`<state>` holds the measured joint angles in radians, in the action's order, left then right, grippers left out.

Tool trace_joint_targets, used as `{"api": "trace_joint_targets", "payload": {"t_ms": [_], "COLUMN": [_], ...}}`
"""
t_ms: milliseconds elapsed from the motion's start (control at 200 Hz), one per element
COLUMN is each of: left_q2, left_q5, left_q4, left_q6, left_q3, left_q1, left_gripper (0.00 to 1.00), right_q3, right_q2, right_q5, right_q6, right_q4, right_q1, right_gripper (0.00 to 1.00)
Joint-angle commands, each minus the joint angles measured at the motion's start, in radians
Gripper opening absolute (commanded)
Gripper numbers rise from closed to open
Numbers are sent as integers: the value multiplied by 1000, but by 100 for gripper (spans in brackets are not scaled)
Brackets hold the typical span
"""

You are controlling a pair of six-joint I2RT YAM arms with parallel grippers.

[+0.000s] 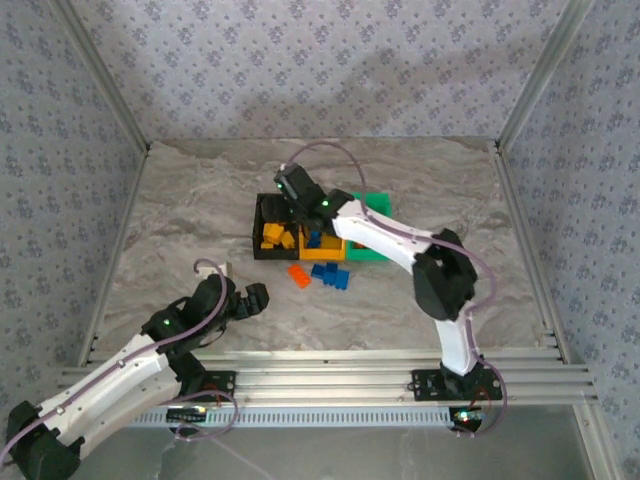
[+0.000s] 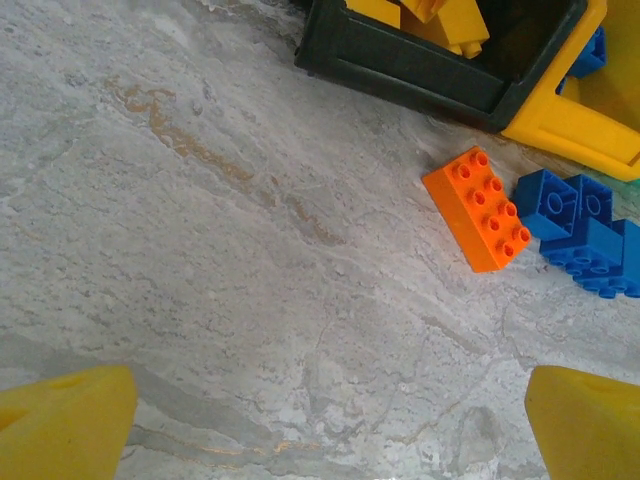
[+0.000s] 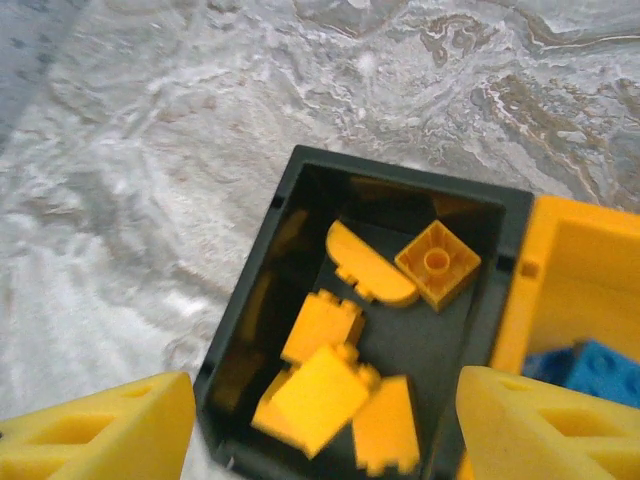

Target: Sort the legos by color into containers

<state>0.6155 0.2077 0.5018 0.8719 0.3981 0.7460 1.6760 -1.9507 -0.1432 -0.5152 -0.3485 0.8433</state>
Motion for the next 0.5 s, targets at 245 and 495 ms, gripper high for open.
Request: {"api": "trace_joint_targets", "payload": {"t_ms": [245,495], "left_q2": [59,97], "left_q5": [-21,-59], "left_q4": [-33,-92], "left_q6": [-34,-31], "left_q3": [57,35], "left_q1": [-8,-11], "left_gripper": [100,100], "right_q3": [-656,-879], "right_q2": [500,504], "right_q5": [-110,-37], "right_q6": [-213,-311], "right_q4": [65,89], "right_q1": [47,26], "right_gripper": [72,73]}}
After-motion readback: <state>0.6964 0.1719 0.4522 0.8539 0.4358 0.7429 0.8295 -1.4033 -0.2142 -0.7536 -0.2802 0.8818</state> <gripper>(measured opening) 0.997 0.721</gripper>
